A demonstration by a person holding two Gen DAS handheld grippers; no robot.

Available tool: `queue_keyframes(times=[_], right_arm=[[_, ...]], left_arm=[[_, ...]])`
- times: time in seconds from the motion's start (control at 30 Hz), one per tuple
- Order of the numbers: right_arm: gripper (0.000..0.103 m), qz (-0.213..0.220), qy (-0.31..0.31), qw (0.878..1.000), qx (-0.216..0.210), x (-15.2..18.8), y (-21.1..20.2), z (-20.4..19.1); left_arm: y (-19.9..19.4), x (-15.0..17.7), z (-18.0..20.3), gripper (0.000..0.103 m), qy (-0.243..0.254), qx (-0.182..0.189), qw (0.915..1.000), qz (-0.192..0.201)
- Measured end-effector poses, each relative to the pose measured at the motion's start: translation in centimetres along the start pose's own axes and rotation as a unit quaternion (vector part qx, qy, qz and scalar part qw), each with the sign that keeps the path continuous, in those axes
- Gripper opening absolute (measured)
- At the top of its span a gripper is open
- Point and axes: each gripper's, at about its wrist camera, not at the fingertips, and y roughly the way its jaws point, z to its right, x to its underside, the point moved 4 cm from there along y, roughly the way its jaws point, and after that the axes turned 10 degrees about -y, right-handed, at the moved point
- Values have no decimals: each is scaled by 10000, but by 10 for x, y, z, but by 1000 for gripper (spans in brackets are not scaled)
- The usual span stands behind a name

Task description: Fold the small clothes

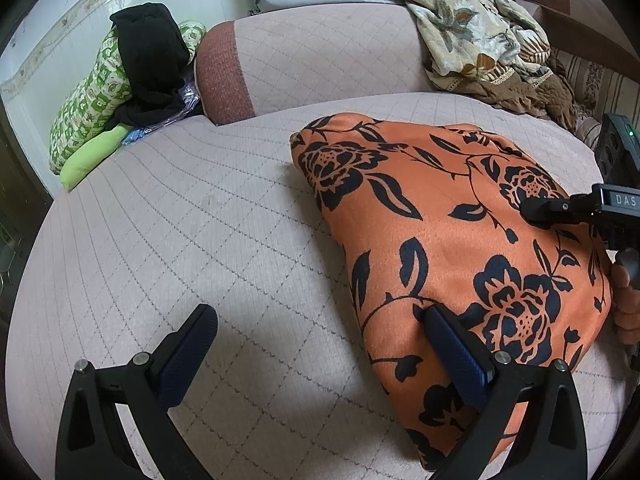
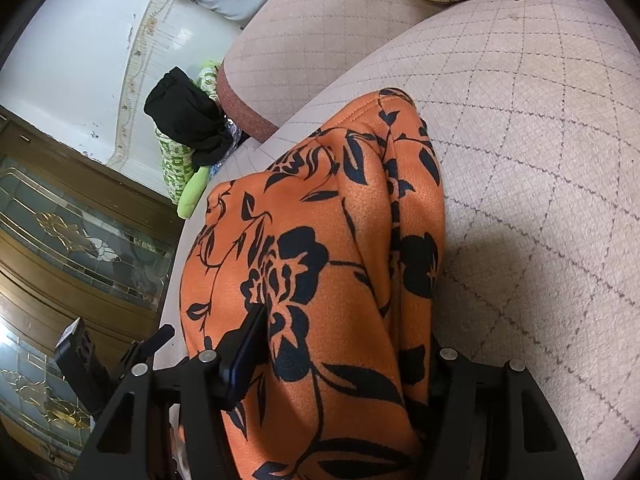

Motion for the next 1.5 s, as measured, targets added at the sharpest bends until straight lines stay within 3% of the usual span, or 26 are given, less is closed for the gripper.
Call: queue_keyframes(times=[0.2,0.43,0.6,0.7,0.9,0.93,0.97,1.1,1.27,1.5], right_arm=[[64,42,-13,10000,-13,1,-1,-1],[64,80,-25,10000,-48,2,-2,-1],[64,152,-66,9998,-67,4,-3,-1],[64,225,-104,9997,-77,5,-4,-1],[64,281,-148,9994,-116,7,-6,0],[64,291,-152,9994,-117,8,-7,0],[64,302,-160,9993,-118,8,-7,0],[63,332,-153,9993,-81,8,-9,0],[61,340,-143,9991,214,9,-11,-10],[48,432,-597,9928,942,4,-20,-48]], left_arm=[[2,-6,2,103,-106,47,9999,59],[17,-12,-6,103,-884,619,9938,-254],[23,-9,5,103,-976,931,9899,-428],[30,-1,24,103,-876,1381,9830,-829],[38,3,28,103,-1120,1880,9699,-1065],[37,3,29,100,-1116,1933,9693,-1027],[35,3,30,91,-1079,1991,9689,-1000],[29,2,36,77,-984,2011,9709,-852],[22,-2,28,54,-1047,2067,9701,-727],[10,-6,31,45,-799,2000,9750,-536]])
